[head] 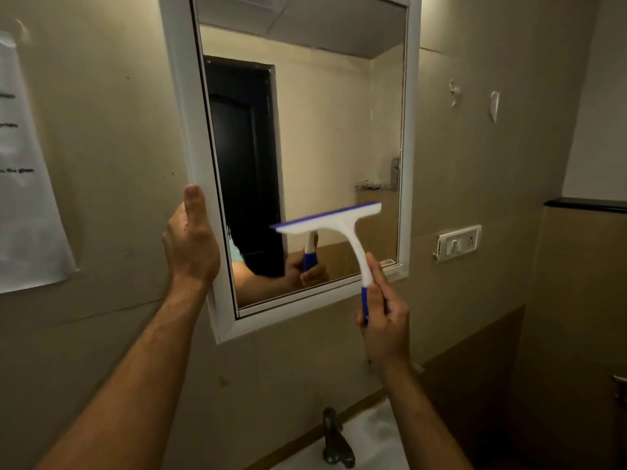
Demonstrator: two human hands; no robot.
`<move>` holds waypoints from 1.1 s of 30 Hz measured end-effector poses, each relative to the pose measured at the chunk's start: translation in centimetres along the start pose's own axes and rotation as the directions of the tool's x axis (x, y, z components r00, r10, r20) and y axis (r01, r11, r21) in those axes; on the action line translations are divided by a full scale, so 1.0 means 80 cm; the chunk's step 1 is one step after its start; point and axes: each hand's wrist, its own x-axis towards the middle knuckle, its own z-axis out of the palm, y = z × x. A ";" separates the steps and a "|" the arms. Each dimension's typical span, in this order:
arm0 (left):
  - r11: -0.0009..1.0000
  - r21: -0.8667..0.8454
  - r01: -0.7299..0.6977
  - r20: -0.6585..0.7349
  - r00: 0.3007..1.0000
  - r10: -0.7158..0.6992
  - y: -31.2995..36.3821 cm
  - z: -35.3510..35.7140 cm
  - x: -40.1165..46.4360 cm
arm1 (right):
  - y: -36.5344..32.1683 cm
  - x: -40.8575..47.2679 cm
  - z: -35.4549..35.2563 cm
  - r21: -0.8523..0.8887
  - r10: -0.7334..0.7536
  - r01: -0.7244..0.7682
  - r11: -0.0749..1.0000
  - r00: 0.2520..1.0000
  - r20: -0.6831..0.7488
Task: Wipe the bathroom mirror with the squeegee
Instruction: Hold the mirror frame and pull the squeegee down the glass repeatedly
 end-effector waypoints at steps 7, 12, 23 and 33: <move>0.994 -0.078 0.082 0.019 0.997 -0.081 0.019 -0.004 0.024 | -0.012 0.014 0.002 -0.096 -0.080 0.082 0.992 0.997 0.021; 0.997 -0.075 0.018 -0.020 1.000 -0.020 0.109 -0.004 0.079 | -0.098 0.124 0.025 -0.200 -0.255 0.238 0.950 0.964 -0.068; 0.998 -0.050 -0.038 -0.149 0.988 0.030 0.144 0.015 0.107 | -0.001 0.041 0.002 -0.057 -0.111 0.108 0.992 0.993 -0.041; 0.996 0.033 -0.081 -0.160 0.983 0.085 0.141 0.015 0.109 | -0.157 0.208 0.042 -0.078 -0.351 0.349 0.934 0.936 -0.023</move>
